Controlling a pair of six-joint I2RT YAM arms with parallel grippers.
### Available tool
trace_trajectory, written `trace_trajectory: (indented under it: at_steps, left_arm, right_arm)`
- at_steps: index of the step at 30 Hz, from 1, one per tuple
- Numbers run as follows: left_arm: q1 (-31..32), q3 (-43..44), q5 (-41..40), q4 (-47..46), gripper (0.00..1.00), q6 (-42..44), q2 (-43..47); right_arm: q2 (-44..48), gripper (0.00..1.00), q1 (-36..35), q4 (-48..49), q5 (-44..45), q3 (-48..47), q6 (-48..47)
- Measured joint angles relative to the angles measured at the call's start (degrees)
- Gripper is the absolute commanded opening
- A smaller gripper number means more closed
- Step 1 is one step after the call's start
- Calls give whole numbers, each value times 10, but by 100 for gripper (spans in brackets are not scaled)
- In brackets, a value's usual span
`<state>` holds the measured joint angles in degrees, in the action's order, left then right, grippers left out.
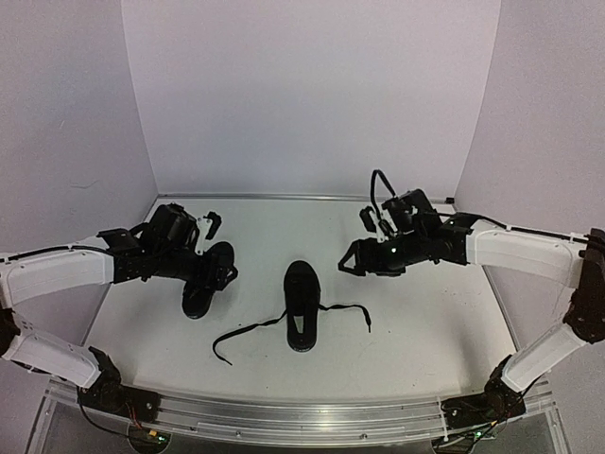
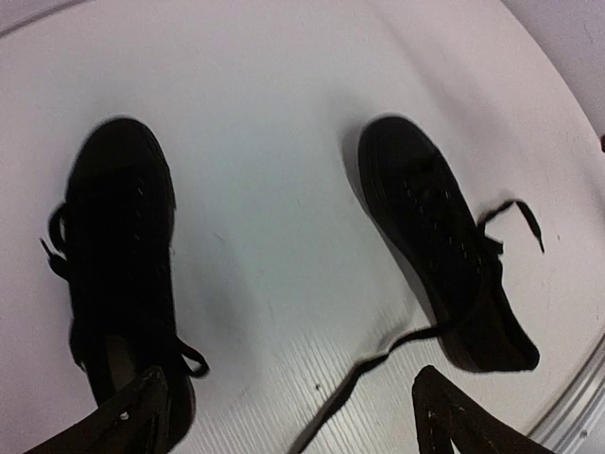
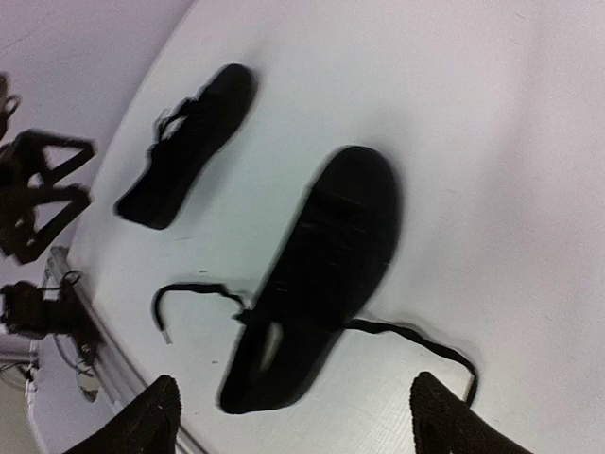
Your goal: Tie the shoes
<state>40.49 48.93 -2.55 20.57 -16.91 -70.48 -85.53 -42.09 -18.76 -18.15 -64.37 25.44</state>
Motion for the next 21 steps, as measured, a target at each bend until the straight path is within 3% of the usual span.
trace_trajectory:
  at_steps: [7, 21]
  left_arm:
    - [57, -57, 25, 60, 81, -66, 13]
    - [93, -117, 19, 85, 63, -185, -8]
  right_arm:
    - [-56, 66, -1, -51, 76, 79, 16]
    - [-169, 58, 0, -57, 160, 44, 4]
